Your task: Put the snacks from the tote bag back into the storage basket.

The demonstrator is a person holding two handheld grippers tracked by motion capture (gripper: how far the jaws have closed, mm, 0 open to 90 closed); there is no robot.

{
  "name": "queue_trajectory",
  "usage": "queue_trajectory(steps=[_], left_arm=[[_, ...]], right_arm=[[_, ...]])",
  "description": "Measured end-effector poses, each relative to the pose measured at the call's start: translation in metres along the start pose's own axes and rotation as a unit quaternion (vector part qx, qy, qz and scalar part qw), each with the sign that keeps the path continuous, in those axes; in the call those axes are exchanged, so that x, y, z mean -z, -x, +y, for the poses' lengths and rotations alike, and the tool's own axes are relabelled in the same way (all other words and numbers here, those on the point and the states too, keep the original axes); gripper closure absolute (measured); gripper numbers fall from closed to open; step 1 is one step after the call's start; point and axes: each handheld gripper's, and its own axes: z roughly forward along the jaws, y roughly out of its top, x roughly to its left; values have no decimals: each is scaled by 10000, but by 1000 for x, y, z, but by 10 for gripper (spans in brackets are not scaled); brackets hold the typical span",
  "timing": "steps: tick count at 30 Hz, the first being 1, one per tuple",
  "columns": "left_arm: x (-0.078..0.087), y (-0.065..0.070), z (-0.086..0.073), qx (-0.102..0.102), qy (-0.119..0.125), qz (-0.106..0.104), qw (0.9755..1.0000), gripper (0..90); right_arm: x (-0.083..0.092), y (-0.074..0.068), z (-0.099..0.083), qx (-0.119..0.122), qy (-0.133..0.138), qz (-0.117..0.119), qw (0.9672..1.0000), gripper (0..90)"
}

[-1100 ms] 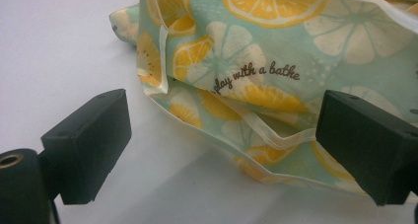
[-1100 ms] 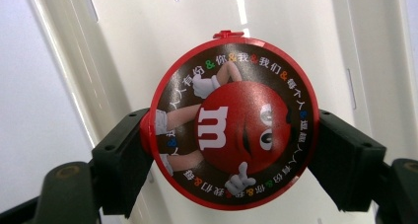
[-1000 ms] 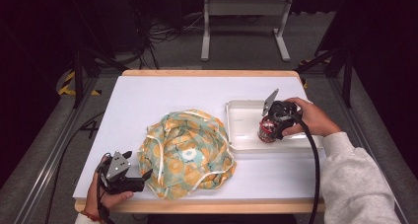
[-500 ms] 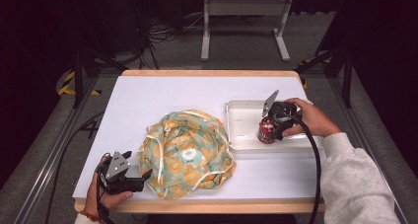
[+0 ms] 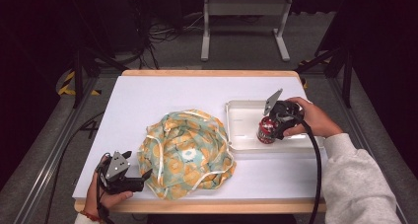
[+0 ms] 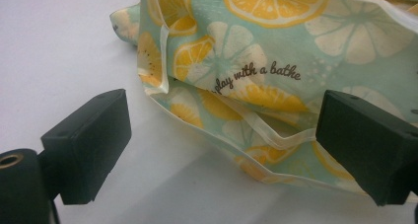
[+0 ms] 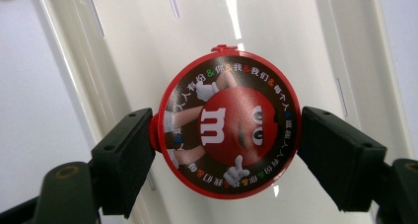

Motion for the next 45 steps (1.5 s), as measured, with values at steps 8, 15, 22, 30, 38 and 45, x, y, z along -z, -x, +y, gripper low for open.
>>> queue_trajectory(steps=[8, 15, 22, 30, 38, 45], left_arm=[[0, 0, 0, -7, -1, -6, 10000, 73], [0, 0, 0, -4, 5, -2, 10000, 73], [1, 0, 1, -4, 37, 18, 10000, 73], [1, 0, 1, -18, 49, -8, 10000, 73], [1, 0, 1, -16, 47, 2, 10000, 73], [1, 1, 1, -43, 26, -5, 10000, 73]], right_arm=[[8, -3, -2, -97, 363, -56, 9993, 231], [9, -5, -4, -208, 494, -40, 9986, 230], [16, -9, -9, -636, 1039, -126, 9925, 203], [22, -22, -15, -975, 1414, -475, 9840, 80], [22, -29, -25, -1104, 1476, -750, 9800, 79], [27, -34, -34, -1359, 1633, -873, 9733, 75]])
